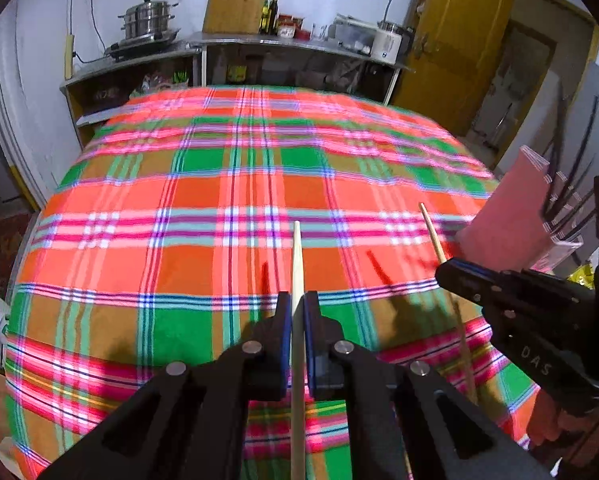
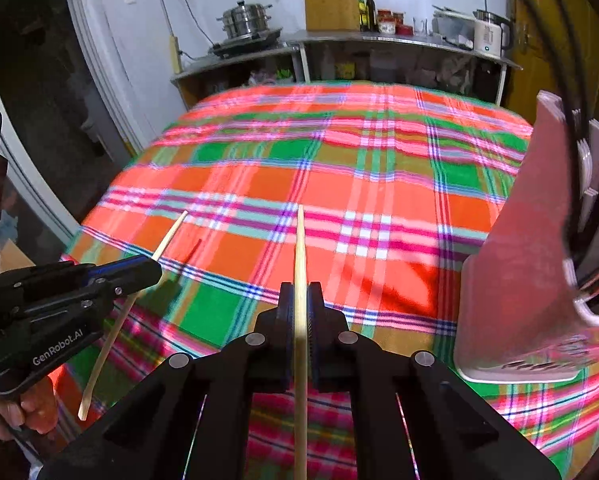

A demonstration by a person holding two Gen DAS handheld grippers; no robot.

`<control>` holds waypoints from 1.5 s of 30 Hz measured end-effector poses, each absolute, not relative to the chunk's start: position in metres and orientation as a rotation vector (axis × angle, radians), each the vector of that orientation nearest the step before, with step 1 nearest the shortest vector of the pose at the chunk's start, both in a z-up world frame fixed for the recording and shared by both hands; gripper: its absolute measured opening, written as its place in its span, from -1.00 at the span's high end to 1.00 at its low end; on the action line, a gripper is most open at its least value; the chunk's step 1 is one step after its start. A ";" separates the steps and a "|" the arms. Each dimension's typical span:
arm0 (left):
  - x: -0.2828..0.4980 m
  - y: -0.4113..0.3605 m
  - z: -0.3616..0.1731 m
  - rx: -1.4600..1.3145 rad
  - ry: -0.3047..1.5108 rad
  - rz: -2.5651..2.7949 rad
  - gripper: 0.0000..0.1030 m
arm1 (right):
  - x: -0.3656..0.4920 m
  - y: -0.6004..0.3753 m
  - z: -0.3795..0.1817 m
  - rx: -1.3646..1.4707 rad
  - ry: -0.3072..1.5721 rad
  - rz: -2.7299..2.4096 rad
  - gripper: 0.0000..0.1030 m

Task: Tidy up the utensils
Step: 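Close the left tool on a wooden chopstick while the right tool grasps another, then lift the wooden chopsticks upright with both tools toward the pink holder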

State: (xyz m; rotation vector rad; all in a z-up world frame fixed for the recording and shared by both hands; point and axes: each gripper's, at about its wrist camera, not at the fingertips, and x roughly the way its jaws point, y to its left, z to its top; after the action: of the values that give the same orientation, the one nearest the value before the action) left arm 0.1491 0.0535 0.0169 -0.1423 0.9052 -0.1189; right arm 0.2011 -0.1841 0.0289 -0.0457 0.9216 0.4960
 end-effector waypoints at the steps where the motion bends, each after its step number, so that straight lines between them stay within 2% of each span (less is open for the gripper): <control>1: 0.147 0.053 0.022 -0.144 0.896 -0.123 0.87 | 0.200 -0.185 0.034 -0.038 0.910 0.501 0.88; 17: 0.120 0.049 0.077 -0.167 0.794 -0.175 0.87 | 0.172 -0.203 0.088 0.017 0.777 0.527 0.88; 45: 0.110 0.041 0.084 -0.192 0.793 -0.215 0.87 | 0.166 -0.217 0.093 0.048 0.750 0.529 0.88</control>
State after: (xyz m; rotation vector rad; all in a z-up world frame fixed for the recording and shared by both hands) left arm 0.1096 0.0410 0.0838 -0.1917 0.7931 -0.2146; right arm 0.1660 -0.2174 0.0930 0.0484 0.7501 0.5294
